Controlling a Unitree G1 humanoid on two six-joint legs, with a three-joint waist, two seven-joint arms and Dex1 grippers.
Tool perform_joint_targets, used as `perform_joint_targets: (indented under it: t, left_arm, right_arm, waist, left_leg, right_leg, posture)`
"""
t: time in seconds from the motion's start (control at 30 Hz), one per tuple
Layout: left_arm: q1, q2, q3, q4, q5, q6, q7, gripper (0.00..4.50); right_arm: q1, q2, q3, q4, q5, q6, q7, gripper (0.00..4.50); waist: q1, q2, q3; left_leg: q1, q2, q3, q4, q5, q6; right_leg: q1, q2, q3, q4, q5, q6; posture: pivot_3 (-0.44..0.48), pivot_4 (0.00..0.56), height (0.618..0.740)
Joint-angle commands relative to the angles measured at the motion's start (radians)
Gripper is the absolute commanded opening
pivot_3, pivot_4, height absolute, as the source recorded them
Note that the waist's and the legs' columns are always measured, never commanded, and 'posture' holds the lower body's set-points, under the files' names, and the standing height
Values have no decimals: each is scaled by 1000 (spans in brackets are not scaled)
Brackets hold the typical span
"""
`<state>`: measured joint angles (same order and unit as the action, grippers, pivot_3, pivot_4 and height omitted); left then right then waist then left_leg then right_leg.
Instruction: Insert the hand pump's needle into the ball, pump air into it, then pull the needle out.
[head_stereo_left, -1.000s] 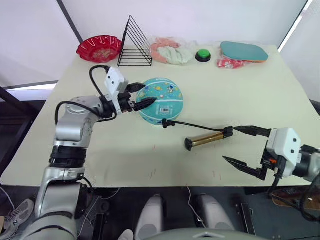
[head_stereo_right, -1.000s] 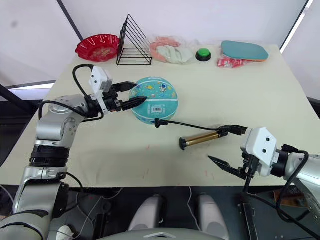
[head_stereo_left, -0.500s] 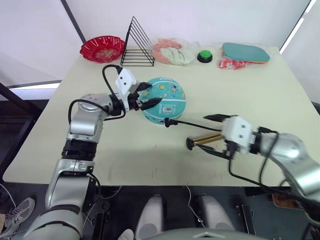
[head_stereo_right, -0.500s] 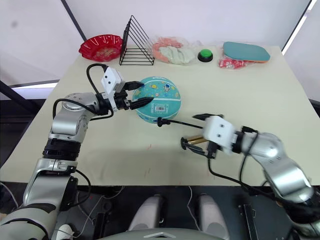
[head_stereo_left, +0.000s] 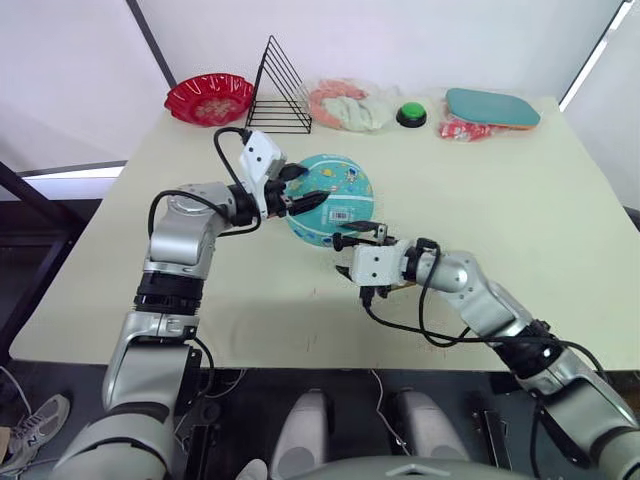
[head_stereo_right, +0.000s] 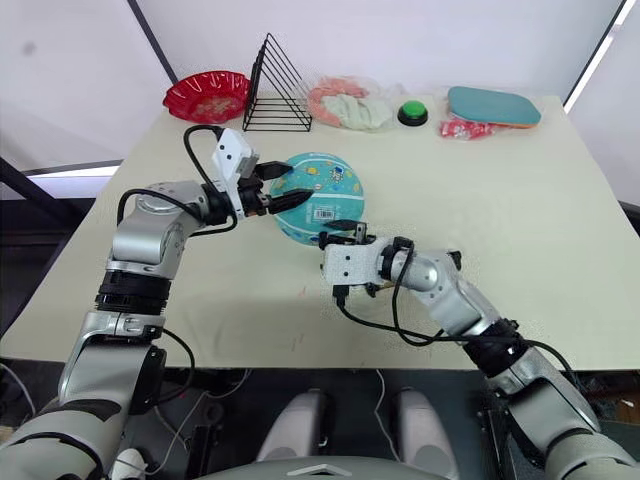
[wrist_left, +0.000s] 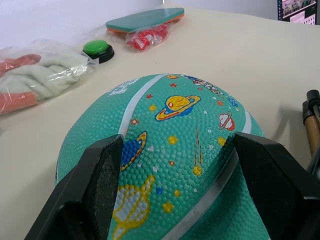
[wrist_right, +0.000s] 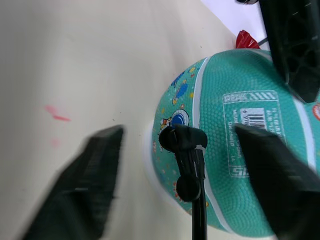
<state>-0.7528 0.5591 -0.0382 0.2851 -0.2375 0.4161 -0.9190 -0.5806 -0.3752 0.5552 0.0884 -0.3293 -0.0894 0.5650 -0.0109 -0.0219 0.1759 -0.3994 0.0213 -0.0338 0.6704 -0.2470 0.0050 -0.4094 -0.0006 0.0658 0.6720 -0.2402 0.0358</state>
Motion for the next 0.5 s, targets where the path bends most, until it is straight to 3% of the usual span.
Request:
perform_joint_targets:
  t: [0.03,0.5]
  left_arm:
    - [-6,-10,-17,12,13,16,2,3686]
    - [12,-1,-1,-1,9,25,1,3686]
  right_arm:
    - [-33,11,-12,52,-62,-78,-62,2752]
    - [-58,98,-8,163,-174,-171,-150,2752]
  waist:
    - [-1,0,0]
    - [-3,0,0]
  left_leg:
    - [0,0,0,0,0,0]
    - [1,0,0,0,0,0]
  right_leg:
    - [0,0,0,0,0,0]
    - [-1,0,1,2,0,0]
  posture:
    - [0,150,740]
    - [0,150,740]
